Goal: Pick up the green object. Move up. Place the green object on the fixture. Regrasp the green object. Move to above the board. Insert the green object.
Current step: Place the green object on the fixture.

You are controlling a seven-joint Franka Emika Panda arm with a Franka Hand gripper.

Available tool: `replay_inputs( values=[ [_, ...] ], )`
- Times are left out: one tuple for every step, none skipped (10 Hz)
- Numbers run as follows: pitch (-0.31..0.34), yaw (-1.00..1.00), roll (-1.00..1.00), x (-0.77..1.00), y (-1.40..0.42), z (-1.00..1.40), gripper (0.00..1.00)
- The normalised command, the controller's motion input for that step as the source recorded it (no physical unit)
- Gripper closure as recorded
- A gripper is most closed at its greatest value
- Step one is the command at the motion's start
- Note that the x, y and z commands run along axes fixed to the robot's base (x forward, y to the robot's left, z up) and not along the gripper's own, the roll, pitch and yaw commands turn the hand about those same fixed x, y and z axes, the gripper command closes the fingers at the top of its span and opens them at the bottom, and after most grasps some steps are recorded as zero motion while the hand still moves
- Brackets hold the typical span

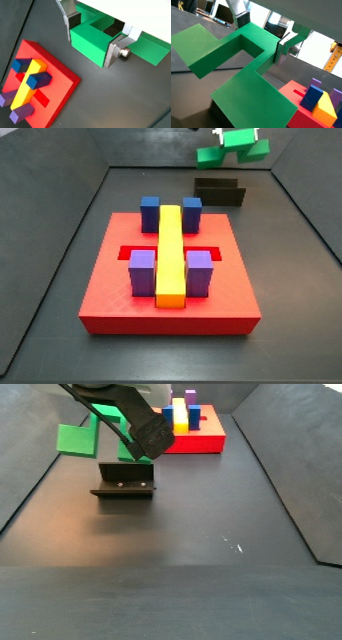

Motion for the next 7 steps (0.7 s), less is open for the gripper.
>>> replay_inputs(
  values=[
    [0.397,-0.12,-0.18,0.24,-0.29,-0.25,1.00],
    [0.420,0.00,-0.33,0.22,0.00,-0.29,1.00],
    [0.434,0.00,-0.07,0.20,0.00,-0.24,1.00],
    [0.526,-0.03,-0.06,0.17,0.00,-0.38,1.00],
    [0.471,-0.05,-0.02,0.17,0.07,-0.31,1.00],
    [0.414,-0.10,0.00,0.13,0.05,-0.23,1.00],
    [0.443,-0.18,0.00,0.22,0.16,-0.20,1.00]
  ],
)
